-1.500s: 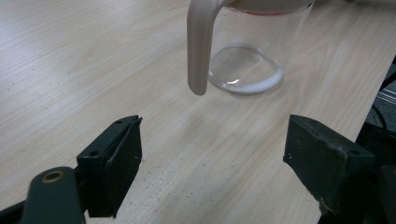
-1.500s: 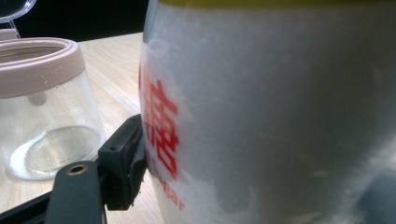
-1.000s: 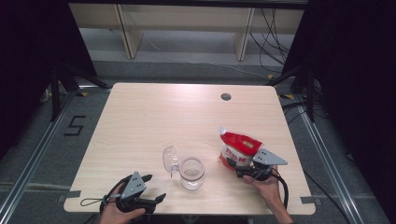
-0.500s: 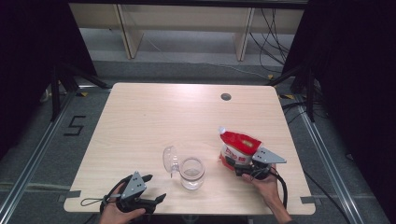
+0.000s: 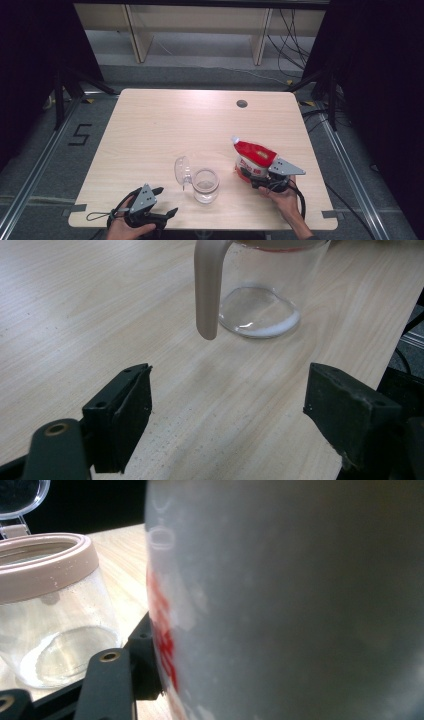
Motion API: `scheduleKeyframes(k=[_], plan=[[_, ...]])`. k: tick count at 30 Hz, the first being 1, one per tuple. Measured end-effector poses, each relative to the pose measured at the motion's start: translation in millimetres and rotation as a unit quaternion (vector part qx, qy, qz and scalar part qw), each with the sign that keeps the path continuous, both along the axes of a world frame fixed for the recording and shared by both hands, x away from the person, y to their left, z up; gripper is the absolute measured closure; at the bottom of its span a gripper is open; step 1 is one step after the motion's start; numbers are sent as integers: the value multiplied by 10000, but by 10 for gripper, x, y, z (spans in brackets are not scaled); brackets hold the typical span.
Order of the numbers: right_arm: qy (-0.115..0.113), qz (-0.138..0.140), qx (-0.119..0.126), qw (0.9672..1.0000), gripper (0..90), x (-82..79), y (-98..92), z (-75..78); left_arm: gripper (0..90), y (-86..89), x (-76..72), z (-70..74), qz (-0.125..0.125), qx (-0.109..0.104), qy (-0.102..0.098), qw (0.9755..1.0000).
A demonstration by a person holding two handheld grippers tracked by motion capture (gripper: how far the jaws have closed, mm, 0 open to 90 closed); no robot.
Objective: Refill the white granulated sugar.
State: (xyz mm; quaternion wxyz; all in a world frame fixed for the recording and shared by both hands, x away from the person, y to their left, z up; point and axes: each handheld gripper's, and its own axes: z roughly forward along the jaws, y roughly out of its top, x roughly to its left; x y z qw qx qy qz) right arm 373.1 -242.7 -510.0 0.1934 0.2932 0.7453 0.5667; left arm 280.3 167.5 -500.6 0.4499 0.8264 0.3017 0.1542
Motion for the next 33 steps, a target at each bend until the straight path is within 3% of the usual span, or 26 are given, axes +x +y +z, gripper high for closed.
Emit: scheduleKeyframes(k=[1, 3, 4, 5, 6, 7, 9, 10, 11, 14, 15, 16, 17, 18, 19, 20, 21, 22, 24, 26, 27, 28, 30, 31, 32, 33], plan=[[-123, -42, -131, 9998, 393, -7, 12, 28, 187, -4, -3, 0, 45, -59, -18, 10000], [-132, -66, -266, 9995, 394, -20, 7, 52, 188, 1, -12, 5, 120, -77, 30, 9999], [-259, -62, -321, 9991, 397, -13, -2, 63, 188, 14, 2, 11, 65, -58, -79, 9999], [-240, -71, -342, 9991, 398, -43, 1, 71, 188, 12, -1, 11, 106, -120, -77, 9998], [-325, -93, -358, 9988, 400, -40, 3, 90, 188, 9, -14, 6, 181, -182, 29, 9997], [-359, -92, -548, 9978, 402, -53, -9, 125, 188, 8, -17, 5, 186, -170, 18, 9997], [-435, -185, -669, 9966, 404, -69, -5, 159, 188, 10, -6, 10, 117, -133, -58, 9998], [-435, -185, -669, 9966, 404, -69, -5, 159, 188, 18, -1, 14, 65, -71, -86, 9999], [-486, -222, -727, 9959, 404, -88, -10, 190, 188, 12, -13, 13, 124, -108, 17, 9999], [-594, -227, -803, 9947, 405, -127, -2, 233, 189, 15, -13, 14, 167, -130, -23, 9998], [-689, -214, -979, 9926, 405, -158, 16, 263, 189, 15, -24, 17, 176, -165, 41, 9997], [-770, -185, -1174, 9899, 406, -196, 45, 300, 190, 26, -8, 21, 136, -110, -50, 9998], [-739, -153, -1208, 9898, 406, -229, 65, 323, 190, 30, -4, 21, 155, -110, -81, 9998], [-865, -94, -1314, 9875, 406, -239, 77, 344, 190, 30, -6, 21, 157, -122, -61, 9998], [-1015, -94, -1537, 9828, 407, -273, 123, 375, 190, 20, -10, 15, 171, -218, -31, 9996], [-1015, -94, -1537, 9828, 407, -273, 123, 375, 190, 13, -26, 12, 226, -274, 81, 9993], [-1173, -75, -1786, 9769, 407, -312, 180, 414, 190, 30, -8, 20, 132, -125, -40, 9998], [-1173, -75, -1786, 9769, 407, -312, 180, 414, 190, 30, -8, 20, 132, -125, -40, 9998], [-1380, -17, -2117, 9675, 408, -348, 221, 458, 190, 28, -9, 17, 148, -121, -47, 9998], [-1414, 19, -2165, 9660, 408, -390, 250, 481, 190, 30, -8, 18, 142, -120, -38, 9998], [-1476, 26, -2269, 9627, 408, -413, 266, 494, 190, 2, -35, 5, 224, -336, 167, 9990], [-1616, 69, -2487, 9550, 408, -444, 286, 512, 190, 2, -38, 5, 211, -330, 204, 9990], [-1743, 94, -2713, 9465, 409, -488, 318, 524, 190, 14, -15, 4, 190, -249, 52, 9995], [-1904, 139, -3011, 9343, 409, -527, 346, 536, 191, 18, -13, 3, 132, -232, 85, 9996], [-1904, 139, -3011, 9343, 409, -527, 346, 536, 191, 18, -13, 3, 132, -232, 85, 9996], [-1933, 211, -3194, 9275, 409, -564, 374, 553, 191, 17, -14, 3, 127, -243, 100, 9996]])
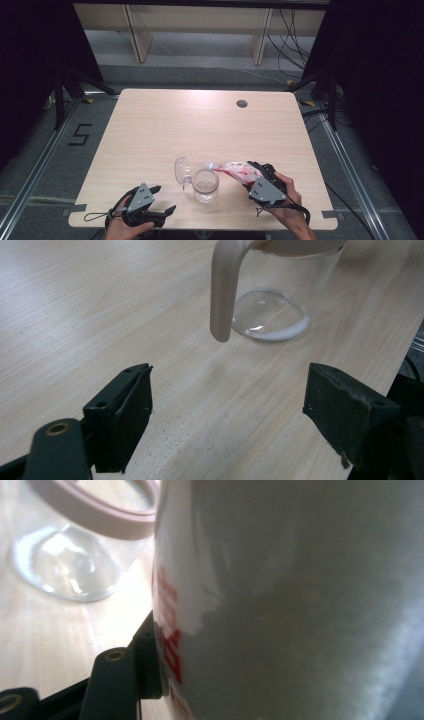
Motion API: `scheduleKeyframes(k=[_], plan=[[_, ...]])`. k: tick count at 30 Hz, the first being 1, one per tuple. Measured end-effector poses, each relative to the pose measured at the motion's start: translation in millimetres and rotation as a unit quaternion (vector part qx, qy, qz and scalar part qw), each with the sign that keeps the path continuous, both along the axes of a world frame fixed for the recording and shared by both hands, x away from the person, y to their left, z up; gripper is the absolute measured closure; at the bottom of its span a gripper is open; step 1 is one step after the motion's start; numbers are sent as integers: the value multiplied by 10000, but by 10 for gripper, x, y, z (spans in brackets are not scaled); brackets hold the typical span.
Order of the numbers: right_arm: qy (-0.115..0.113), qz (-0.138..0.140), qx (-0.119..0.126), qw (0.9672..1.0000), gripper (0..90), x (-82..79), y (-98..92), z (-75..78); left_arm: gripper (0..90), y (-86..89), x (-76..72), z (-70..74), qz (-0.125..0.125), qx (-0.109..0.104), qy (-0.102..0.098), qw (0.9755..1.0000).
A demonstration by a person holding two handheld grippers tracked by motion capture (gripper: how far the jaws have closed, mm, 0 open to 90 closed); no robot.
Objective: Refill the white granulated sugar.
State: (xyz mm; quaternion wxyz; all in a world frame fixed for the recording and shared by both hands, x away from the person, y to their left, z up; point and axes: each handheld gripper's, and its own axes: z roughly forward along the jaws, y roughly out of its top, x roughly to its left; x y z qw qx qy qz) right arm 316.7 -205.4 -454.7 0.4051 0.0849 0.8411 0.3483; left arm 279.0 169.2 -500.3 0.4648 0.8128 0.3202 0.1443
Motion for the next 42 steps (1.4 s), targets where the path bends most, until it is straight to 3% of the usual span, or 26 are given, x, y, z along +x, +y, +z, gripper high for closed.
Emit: scheduleKeyframes(k=[10, 11, 12, 13, 14, 15, 18, 20, 21, 22, 23, 24, 27, 28, 29, 30, 32, 33, 34, 35, 36, 37, 38, 40, 41, 42], plan=[[-420, -12, -718, 9965, 411, -151, 84, 41, 191, 1, 3, -1, 3, 21, -25, 10000], [-436, -102, -876, 9951, 411, -180, 101, 38, 191, 1, 2, 0, 0, 33, -23, 10000], [-698, 15, -1174, 9906, 411, -163, 111, 50, 191, 0, 1, 0, 5, 26, -22, 10000], [-664, -105, -1199, 9905, 411, -192, 122, 41, 191, 0, 2, 0, 2, 38, -25, 10000], [-764, -17, -1317, 9883, 412, -177, 130, 34, 191, -18, -14, -8, 32, -103, 113, 9999], [-881, 32, -1503, 9847, 412, -174, 142, 42, 191, -14, -11, -7, 34, -72, 91, 9999], [-837, -113, -1577, 9839, 413, -193, 155, 13, 191, -7, -1, -8, 40, -16, 28, 10000], [-950, -23, -1757, 9799, 413, -186, 148, 28, 191, -8, 0, -9, 27, -32, 47, 10000], [-1082, 63, -1945, 9749, 413, -186, 148, 58, 191, 9, 7, -2, -32, 86, 27, 10000], [-1047, -40, -1943, 9753, 413, -211, 150, 43, 191, 7, 2, -2, 1, 71, 41, 10000], [-1164, -64, -2125, 9702, 414, -222, 162, 39, 191, 15, 13, 1, 16, 145, -46, 9999], [-1295, -92, -2296, 9646, 415, -234, 175, 32, 191, -8, 1, -9, 50, 7, 36, 10000], [-1374, -108, -2347, 9623, 416, -248, 180, 29, 190, -5, 3, -7, 43, 27, 9, 10000], [-1689, 106, -2729, 9470, 416, -233, 197, 85, 190, -5, 4, -5, 23, 18, 31, 10000], [-1617, -11, -2598, 9520, 417, -252, 195, 47, 191, -6, 4, -7, 32, 10, 26, 10000], [-1583, -53, -2607, 9523, 417, -261, 202, 41, 191, -7, -2, -7, 51, 5, 38, 10000], [-1849, -26, -2860, 9402, 418, -275, 227, 68, 190, -8, 0, -7, 48, 19, 34, 10000], [-1849, -26, -2860, 9402, 418, -275, 227, 68, 190, -8, 0, -7, 48, 19, 34, 10000], [-2041, 130, -3168, 9262, 419, -260, 250, 117, 191, 7, 11, 5, -8, 164, -62, 9998], [-2041, 130, -3168, 9262, 419, -260, 250, 117, 191, 7, 11, 5, -8, 164, -62, 9998], [-1917, -47, -2997, 9345, 419, -274, 240, 80, 191, 4, 10, 3, -26, 141, -57, 9999], [-1872, -140, -2995, 9354, 419, -285, 238, 73, 191, 3, 10, 3, -20, 142, -59, 9999], [-2048, 62, -3174, 9259, 420, -258, 248, 105, 190, 3, 11, 3, -36, 149, -54, 9999], [-2010, -92, -3112, 9288, 420, -280, 239, 73, 190, 3, 10, 2, -51, 162, -45, 9998], [-2107, -66, -3185, 9242, 421, -282, 242, 84, 190, 3, 11, 2, -30, 176, -76, 9998], [-2211, 77, -3331, 9166, 421, -269, 256, 111, 191, 1, 14, -2, -49, 135, -57, 9999]])
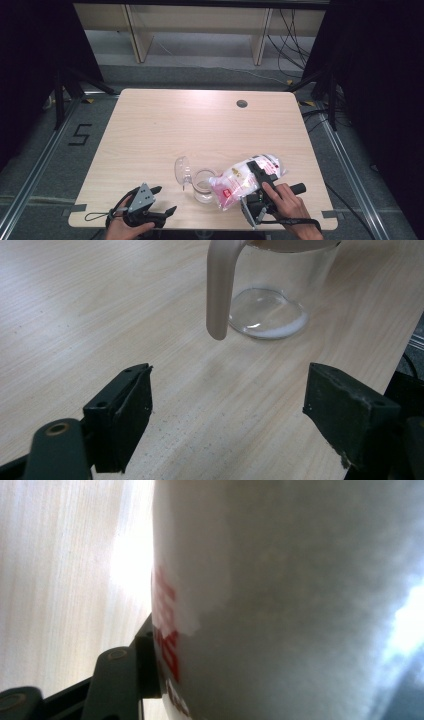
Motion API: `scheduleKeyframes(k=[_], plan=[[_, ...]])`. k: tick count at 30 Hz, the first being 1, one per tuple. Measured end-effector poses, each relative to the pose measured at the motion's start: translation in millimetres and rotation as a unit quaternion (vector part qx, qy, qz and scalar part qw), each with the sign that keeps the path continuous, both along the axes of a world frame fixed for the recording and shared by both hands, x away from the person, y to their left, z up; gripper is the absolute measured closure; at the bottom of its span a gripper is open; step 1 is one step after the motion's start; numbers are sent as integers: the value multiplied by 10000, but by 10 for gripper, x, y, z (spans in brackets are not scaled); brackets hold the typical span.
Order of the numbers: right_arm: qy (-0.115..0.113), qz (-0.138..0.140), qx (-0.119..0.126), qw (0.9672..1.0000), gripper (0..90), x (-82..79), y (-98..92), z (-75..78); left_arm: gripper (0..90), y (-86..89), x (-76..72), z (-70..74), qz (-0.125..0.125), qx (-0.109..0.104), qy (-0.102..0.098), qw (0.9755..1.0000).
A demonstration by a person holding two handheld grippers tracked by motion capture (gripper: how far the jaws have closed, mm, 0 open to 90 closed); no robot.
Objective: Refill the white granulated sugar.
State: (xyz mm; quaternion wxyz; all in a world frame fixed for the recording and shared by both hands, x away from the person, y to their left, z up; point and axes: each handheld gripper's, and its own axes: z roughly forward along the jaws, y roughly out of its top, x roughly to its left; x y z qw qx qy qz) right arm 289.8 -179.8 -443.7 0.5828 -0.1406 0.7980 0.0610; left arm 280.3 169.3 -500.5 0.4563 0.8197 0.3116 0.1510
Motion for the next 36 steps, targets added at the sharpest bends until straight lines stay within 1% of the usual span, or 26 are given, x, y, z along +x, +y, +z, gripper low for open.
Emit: scheduleKeyframes(k=[1, 2, 3, 6, 8, 9, 10, 13, 14, 16, 18, 19, 20, 21, 22, 23, 24, 27, 29, 30, 31, 32, 33, 34, 35, 36], plan=[[73, -156, 110, 9998, 421, -19, -2, -15, 191, 6, 5, 4, -32, 22, 23, 10000], [23, -103, 16, 9999, 421, -19, 5, -6, 191, 6, 4, 3, -32, 19, 22, 10000], [-140, 131, -116, 9997, 422, 7, 15, 15, 191, 2, -2, 2, 9, -1, 7, 10000], [-125, 52, -168, 9998, 422, 1, 10, 4, 191, 2, -3, 4, 11, 9, 5, 10000], [-83, -90, -115, 9999, 423, -16, 5, -8, 191, 2, -3, 4, -2, 29, 12, 10000], [-81, -71, -124, 9999, 423, -14, 5, -4, 191, 0, -4, 4, 6, 7, 12, 10000], [-189, 126, -220, 9995, 424, 8, 11, 13, 191, 0, 0, 2, -12, -18, 12, 10000], [-177, 102, -176, 9996, 425, 6, 12, 12, 191, 2, -3, 5, -4, 3, 16, 10000], [-136, 47, -229, 9996, 425, -1, 15, 19, 191, 2, -4, 5, 2, 2, 17, 10000], [-176, 99, -169, 9997, 425, 3, 10, 6, 191, 1, 1, 3, -37, -14, 20, 10000], [-113, -78, -58, 9999, 426, -20, 1, -18, 191, 4, 0, 10, -8, 34, 23, 10000], [-146, -10, -127, 9998, 426, -14, 6, -9, 191, -1, -4, 7, -10, -9, 45, 10000], [-160, -2, -30, 9999, 427, -14, 4, -23, 191, -1, -3, 5, 12, -2, 13, 10000], [-246, 86, -218, 9994, 427, -10, 14, 9, 191, 1, -3, 5, -1, 16, 19, 10000], [-234, 141, -292, 9992, 427, -3, 23, 24, 191, 0, -1, 3, -7, -11, 20, 10000], [-169, 22, -81, 9998, 427, -14, 16, -3, 191, 0, -2, 5, 8, 1, 11, 10000], [-149, -62, -23, 9999, 428, -26, 14, -10, 191, -1, -3, 5, 2, -12, 22, 10000], [-224, 101, -153, 9996, 428, -5, 29, 26, 191, 3, -6, 11, 15, 33, 37, 10000], [-212, 43, -62, 9997, 429, -7, 22, 13, 191, -1, -3, 5, -1, -6, 19, 10000], [-219, 35, -164, 9996, 429, 0, 28, 36, 191, -5, -4, 2, 34, -1, -7, 10000], [-219, 35, -164, 9996, 429, 0, 28, 36, 191, -5, -4, 2, 34, -1, -7, 10000], [-369, 204, -169, 9990, 429, 35, 24, 41, 191, -9, -6, 2, 23, -22, 9, 10000], [-369, 204, -169, 9990, 429, 35, 24, 41, 191, -9, -6, 2, 23, -22, 9, 10000], [-195, -39, -30, 9998, 430, 22, 4, 12, 191, -3, -5, 5, -2, 3, 29, 10000], [-287, 70, -224, 9993, 430, 40, 19, 55, 191, -3, -5, 5, -2, -1, 32, 10000], [-215, -51, -44, 9997, 430, 40, -13, 22, 191, 0, 2, 2, -28, -19, 40, 10000]])
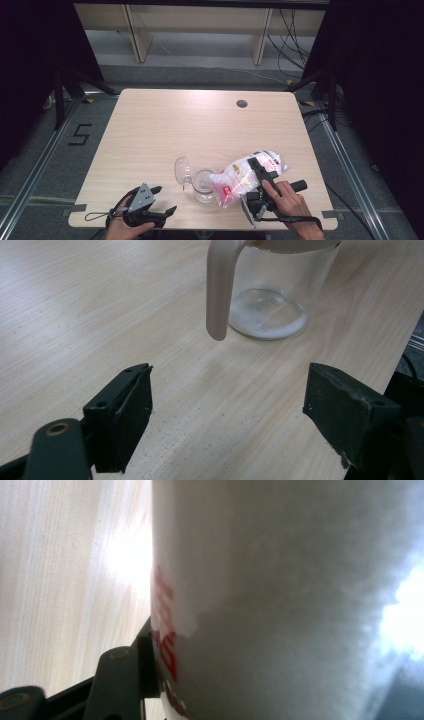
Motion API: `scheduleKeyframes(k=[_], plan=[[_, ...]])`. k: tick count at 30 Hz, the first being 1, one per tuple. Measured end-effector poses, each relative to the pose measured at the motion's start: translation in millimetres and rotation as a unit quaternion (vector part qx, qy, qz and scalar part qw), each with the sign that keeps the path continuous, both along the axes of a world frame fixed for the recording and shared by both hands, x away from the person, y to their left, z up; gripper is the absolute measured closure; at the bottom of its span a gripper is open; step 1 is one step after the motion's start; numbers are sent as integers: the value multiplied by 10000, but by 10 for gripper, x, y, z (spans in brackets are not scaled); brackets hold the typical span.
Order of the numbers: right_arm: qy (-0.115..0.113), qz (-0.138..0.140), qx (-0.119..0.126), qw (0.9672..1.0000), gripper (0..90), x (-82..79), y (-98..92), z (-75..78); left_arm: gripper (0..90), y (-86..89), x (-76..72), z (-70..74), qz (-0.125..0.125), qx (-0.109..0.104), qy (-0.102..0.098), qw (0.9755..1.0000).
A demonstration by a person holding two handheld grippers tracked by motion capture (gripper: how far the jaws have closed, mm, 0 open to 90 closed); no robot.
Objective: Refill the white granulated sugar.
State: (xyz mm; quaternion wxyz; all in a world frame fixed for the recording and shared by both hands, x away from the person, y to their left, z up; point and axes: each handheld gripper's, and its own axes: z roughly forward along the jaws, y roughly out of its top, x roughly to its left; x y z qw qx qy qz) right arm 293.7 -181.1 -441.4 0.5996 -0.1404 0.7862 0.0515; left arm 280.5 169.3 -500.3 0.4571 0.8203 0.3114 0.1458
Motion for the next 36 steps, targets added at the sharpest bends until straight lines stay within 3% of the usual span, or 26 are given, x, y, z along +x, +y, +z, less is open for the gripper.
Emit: scheduleKeyframes(k=[2, 4, 6, 7, 9, 11, 14, 15, 17, 18, 19, 20, 23, 27, 28, 31, 32, 34, 35, 36], plan=[[-10, 19, -40, 10000, 430, 6, 1, 20, 191, 2, 2, 2, 0, 23, -2, 10000], [43, -112, 117, 9999, 430, -7, -26, 0, 191, -11, -11, -6, 100, -71, 53, 9999], [-96, 99, -203, 9997, 431, 18, -24, 43, 191, -8, -7, -7, 103, -61, 23, 9999], [-45, -18, -84, 10000, 431, 6, -39, 18, 191, 1, 3, -2, 48, 3, -50, 10000], [-51, -2, -124, 9999, 431, 7, -44, 20, 191, 1, 0, -4, 85, -11, -24, 10000], [-12, -77, 7, 10000, 431, -4, -56, 9, 191, -8, -10, -10, 147, -96, 43, 9998], [-33, -12, -46, 10000, 431, 0, -52, 9, 191, 7, 7, -5, 78, -11, -56, 10000], [1, -103, -6, 9999, 431, -14, -55, -3, 191, 5, 8, -7, 76, -35, -49, 10000], [4, -79, -52, 10000, 432, -17, -40, 12, 191, 8, 9, -7, 82, -23, -54, 9999], [-85, 75, -227, 9997, 432, -7, -27, 32, 191, 3, 8, -10, 95, -54, -47, 9999], [-54, 31, -65, 10000, 432, -10, -30, 1, 191, 0, 4, -11, 129, -79, -18, 9999], [-6, -68, -171, 9998, 432, -28, -23, 12, 191, -8, -4, -15, 166, -140, 51, 9998], [-53, 42, -47, 10000, 432, -21, -8, -8, 191, 2, 10, -12, 91, -56, -43, 9999], [-47, 73, -126, 9999, 432, -18, 20, 21, 191, 12, 15, -9, 82, -5, -40, 10000], [53, -46, 56, 10000, 433, -23, 13, -6, 191, 14, 19, -11, 84, 1, -57, 9999], [-16, 113, -63, 9999, 433, 7, 20, 12, 191, 13, 19, -12, 85, -11, -54, 9999], [69, -70, 61, 9999, 433, -9, 11, -9, 191, 6, 16, -15, 105, -34, -54, 9999], [-34, 109, -144, 9998, 433, 20, 18, 16, 191, 10, 16, -12, 89, -5, -41, 10000], [-34, 137, 11, 9999, 433, 29, 2, -5, 191, 12, 20, -12, 74, 8, -50, 10000], [78, -125, 112, 9998, 433, -2, -10, -19, 191, 12, 19, -12, 83, -3, -43, 10000]])
